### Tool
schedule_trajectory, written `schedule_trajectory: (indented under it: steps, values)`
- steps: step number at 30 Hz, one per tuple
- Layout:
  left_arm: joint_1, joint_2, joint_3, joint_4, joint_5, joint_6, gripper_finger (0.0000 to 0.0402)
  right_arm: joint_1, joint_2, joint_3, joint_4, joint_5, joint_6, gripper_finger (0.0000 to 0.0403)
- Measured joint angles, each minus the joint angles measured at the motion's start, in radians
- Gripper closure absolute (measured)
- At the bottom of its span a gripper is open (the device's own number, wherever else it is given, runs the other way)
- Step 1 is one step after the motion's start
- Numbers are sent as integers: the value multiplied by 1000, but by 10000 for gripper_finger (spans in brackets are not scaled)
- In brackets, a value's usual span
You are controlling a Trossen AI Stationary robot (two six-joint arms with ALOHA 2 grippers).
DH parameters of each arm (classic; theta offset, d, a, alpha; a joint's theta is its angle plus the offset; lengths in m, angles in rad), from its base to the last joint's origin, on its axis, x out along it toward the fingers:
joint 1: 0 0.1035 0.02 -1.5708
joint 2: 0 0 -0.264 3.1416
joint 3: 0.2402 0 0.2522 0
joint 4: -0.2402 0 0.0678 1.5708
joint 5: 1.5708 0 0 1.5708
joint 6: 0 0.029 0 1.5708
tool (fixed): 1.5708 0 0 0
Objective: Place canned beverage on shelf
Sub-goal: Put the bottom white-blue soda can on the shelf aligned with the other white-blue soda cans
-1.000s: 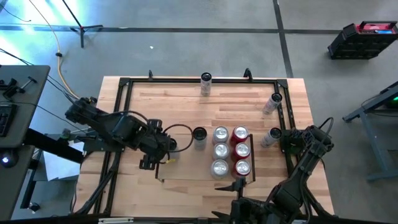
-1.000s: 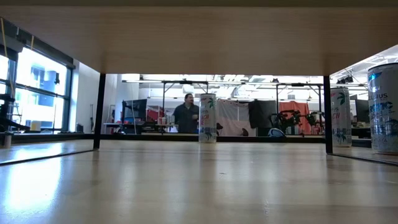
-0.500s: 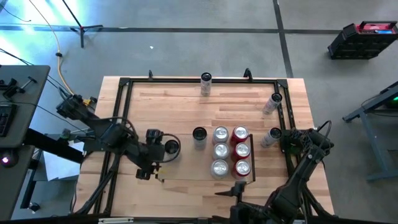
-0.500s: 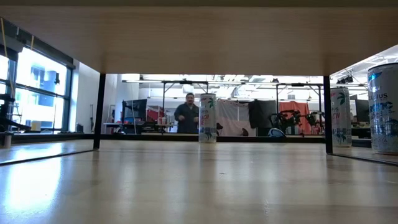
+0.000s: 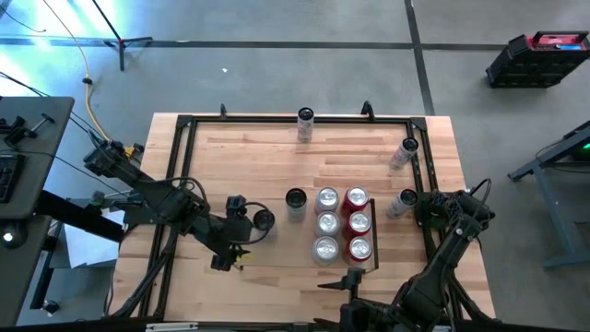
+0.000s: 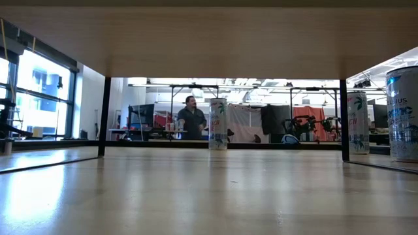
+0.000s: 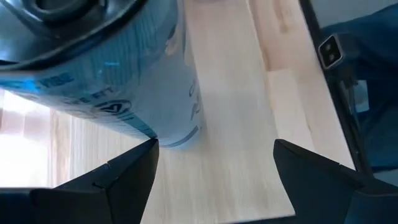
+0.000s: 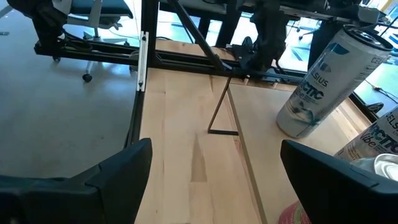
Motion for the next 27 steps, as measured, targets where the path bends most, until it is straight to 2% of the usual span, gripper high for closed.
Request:
schedule_trajectory:
  steps: [6,23,27]
  values:
    - [12,10,-3,12,-2,7,94,0,0,0,0,0,1,61]
    - [42,10,-91,179,11,59,94,-2,0,0,0,8,0,61]
    - [44,21,-91,231,23,87,94,-2,0,0,35,41,-64,61]
